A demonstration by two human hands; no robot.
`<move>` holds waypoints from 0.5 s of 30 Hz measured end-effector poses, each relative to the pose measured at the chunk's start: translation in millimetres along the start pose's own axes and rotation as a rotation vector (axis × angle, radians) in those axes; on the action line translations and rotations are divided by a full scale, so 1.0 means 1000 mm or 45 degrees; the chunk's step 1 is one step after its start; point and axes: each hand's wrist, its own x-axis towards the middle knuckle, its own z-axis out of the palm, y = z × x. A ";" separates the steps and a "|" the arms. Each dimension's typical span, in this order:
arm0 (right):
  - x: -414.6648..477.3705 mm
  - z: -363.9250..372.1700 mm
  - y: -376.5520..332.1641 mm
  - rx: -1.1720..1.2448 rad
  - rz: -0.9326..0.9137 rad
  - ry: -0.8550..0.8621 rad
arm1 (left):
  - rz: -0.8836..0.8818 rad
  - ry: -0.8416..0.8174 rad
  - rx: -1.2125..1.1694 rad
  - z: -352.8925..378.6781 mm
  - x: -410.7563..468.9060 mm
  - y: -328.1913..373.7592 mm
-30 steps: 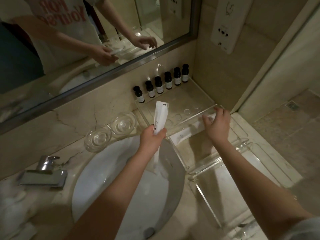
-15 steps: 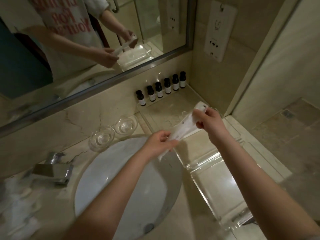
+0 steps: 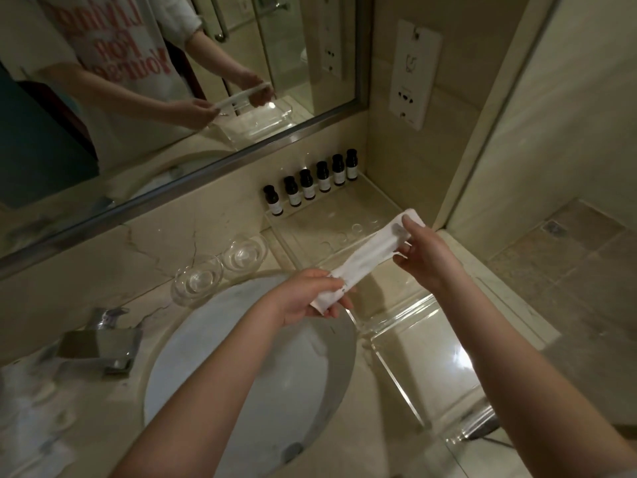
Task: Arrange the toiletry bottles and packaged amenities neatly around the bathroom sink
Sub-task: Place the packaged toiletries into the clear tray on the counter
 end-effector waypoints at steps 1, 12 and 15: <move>0.001 0.001 0.001 0.007 -0.016 0.050 | -0.033 -0.017 -0.003 0.001 -0.001 0.001; -0.009 0.003 0.043 0.503 -0.037 0.326 | 0.177 0.519 -0.707 -0.005 0.027 -0.020; -0.022 0.013 0.069 0.635 0.050 0.228 | 0.119 0.542 -0.617 0.010 0.034 -0.020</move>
